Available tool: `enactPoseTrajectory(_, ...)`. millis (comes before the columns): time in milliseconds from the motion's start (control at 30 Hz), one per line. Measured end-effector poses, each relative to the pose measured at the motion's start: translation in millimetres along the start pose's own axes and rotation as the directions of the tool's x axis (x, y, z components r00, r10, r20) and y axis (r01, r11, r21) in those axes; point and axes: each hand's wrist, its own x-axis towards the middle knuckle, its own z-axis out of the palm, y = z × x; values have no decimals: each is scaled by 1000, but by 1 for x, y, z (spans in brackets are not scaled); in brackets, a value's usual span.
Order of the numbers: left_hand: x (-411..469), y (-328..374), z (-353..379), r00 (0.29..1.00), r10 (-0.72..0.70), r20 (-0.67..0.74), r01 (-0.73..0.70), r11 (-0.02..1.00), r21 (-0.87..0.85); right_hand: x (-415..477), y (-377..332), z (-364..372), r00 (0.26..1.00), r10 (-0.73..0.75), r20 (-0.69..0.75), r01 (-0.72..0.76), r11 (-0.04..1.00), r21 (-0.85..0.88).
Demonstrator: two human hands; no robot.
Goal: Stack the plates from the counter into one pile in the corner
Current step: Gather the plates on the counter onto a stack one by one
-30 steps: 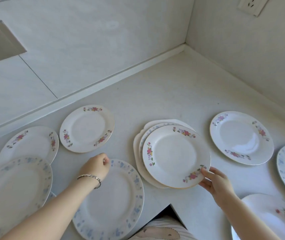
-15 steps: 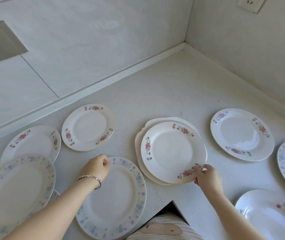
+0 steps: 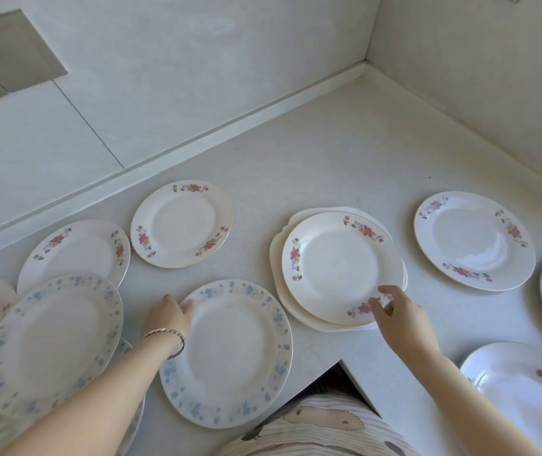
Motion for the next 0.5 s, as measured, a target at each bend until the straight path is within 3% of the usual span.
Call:
enactPoseTrajectory(200,9,-14,-1,998,3,56,9,976,-216,-10,-6,9,996,-37,83,31,996,78)
enactPoseTrajectory(400,-12,-21,-10,979,150,-141,-192,911,-365,-12,-1,7,992,-71,100,56,988,146)
enactPoseTrajectory(500,-26,-20,-23,961,124,-249,-229,863,-451,-10,3,-6,992,-94,86,80,985,151)
